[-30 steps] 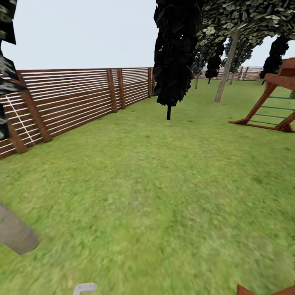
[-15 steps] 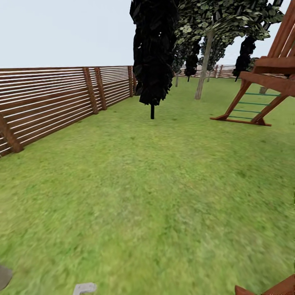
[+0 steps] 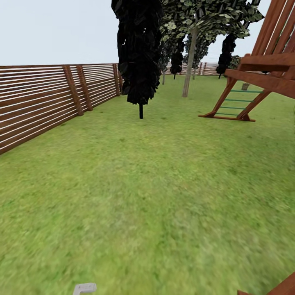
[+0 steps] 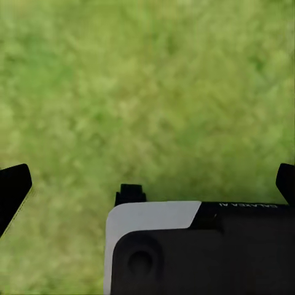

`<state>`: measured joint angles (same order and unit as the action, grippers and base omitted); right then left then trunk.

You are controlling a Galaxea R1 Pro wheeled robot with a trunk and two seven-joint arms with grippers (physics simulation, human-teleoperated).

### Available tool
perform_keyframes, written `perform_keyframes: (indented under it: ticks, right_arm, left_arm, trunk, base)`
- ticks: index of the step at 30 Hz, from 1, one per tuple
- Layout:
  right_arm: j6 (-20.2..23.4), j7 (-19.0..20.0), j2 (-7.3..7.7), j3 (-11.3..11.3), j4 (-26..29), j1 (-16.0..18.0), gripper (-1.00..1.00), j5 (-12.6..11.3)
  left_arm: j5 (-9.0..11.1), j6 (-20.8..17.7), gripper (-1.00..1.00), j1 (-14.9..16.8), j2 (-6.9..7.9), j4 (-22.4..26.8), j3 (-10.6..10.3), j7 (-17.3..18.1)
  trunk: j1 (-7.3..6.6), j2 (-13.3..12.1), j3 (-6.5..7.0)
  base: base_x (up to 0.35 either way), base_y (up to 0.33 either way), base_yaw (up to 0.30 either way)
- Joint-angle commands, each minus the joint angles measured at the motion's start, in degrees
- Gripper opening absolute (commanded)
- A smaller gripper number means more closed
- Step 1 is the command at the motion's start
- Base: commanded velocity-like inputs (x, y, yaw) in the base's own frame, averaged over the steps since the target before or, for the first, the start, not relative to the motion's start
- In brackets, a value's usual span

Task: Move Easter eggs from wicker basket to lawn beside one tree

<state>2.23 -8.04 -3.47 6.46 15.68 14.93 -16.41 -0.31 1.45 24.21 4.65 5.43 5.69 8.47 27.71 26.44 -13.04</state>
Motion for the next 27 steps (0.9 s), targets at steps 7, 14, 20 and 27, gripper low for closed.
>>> perform_keyframes:
  ticks: [7, 14, 20, 27]
  right_arm:
    - [0.06, -0.14, -0.21, 0.31, 0.14, 0.01, 1.0, 0.02]
    - [-4.23, -0.14, -0.23, 0.31, -0.16, -0.06, 1.0, 0.06]
    - [-4.79, -0.14, -0.23, 0.28, -0.21, -0.08, 1.0, 0.09]
    - [-4.85, -0.17, -0.23, 0.3, -0.21, -0.08, 1.0, 0.01]
  left_arm:
    - [-0.04, 0.13, 1.0, 0.05, 0.01, -0.07, 0.46, 0.32]
    - [-0.04, 0.13, 1.0, 0.05, -0.04, -0.07, 0.4, 0.32]
    - [-0.05, 0.13, 1.0, 0.05, 0.0, -0.07, 0.45, 0.32]
    - [-0.04, 0.13, 1.0, 0.05, 0.0, -0.07, 0.46, 0.32]
  trunk:
    - [0.05, 0.09, -0.24]
    - [0.05, 0.09, -0.25]
    - [0.05, 0.09, -0.25]
    - [0.05, 0.09, -0.25]
  base:
    - [0.303, 0.133, -0.01]
    - [0.304, 0.12, 0.0]
    - [0.316, 0.041, 0.0]
    - [0.328, 0.003, 0.0]
